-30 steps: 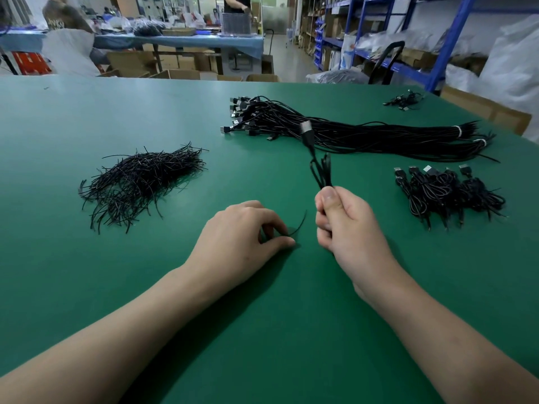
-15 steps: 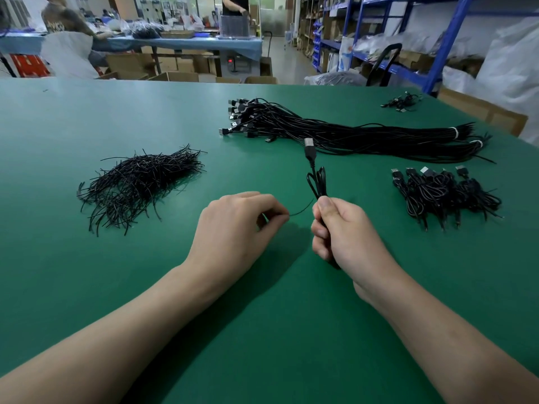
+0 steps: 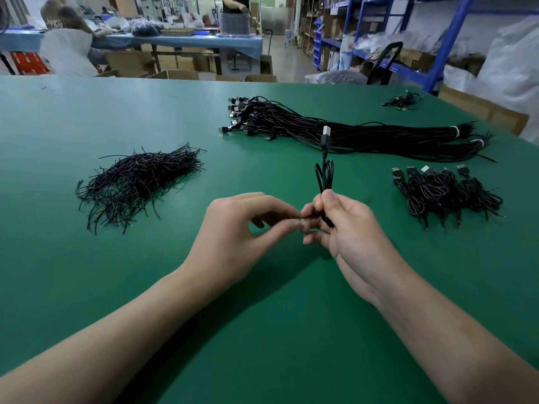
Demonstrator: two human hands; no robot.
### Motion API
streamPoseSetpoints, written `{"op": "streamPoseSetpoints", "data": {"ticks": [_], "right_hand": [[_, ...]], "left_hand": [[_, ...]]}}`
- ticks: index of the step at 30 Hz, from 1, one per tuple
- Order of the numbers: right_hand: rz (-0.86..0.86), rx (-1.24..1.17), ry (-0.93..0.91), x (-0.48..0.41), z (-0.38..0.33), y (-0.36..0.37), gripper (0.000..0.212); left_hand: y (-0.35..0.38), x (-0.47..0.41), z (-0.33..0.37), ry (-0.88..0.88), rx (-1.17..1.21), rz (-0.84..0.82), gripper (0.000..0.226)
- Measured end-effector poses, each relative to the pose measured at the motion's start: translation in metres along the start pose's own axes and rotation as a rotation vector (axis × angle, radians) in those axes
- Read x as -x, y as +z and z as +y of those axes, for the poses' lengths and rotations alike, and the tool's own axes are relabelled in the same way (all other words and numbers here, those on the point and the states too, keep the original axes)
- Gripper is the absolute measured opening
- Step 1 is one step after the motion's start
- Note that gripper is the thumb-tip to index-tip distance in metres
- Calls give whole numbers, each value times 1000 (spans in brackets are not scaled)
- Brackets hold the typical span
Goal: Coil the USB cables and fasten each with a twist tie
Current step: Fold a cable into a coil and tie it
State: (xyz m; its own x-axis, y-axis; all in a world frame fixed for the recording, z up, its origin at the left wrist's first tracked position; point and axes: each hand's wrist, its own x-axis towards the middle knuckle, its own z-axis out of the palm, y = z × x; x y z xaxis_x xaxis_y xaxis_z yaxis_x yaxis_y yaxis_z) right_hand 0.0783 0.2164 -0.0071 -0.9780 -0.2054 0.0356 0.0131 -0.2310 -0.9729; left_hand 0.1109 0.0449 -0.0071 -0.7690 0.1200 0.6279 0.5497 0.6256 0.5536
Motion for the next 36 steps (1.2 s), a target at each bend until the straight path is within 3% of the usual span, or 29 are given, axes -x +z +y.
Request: {"op": "streamPoseSetpoints", "data": {"ticks": [4, 11, 18, 24, 30, 36], "right_hand": [[-17, 20, -58, 1, -1, 5, 36], [-36, 163, -103, 6, 2, 11, 35], [68, 517, -259, 11, 2, 13, 33], [108, 562, -267, 13, 2, 10, 34], [-40, 532, -152, 16, 3, 17, 36], [-111, 403, -92, 17, 1, 20, 35]], "left_hand": [[3, 2, 1, -229, 298, -33, 4], [4, 1, 3, -131, 170, 78, 4], [-2, -2, 0, -12, 10, 166, 2], [-3, -3, 0, -32, -13, 258, 4], [0, -2, 4, 75, -98, 259, 4], [5, 1, 8, 57, 65, 216, 4]]}}
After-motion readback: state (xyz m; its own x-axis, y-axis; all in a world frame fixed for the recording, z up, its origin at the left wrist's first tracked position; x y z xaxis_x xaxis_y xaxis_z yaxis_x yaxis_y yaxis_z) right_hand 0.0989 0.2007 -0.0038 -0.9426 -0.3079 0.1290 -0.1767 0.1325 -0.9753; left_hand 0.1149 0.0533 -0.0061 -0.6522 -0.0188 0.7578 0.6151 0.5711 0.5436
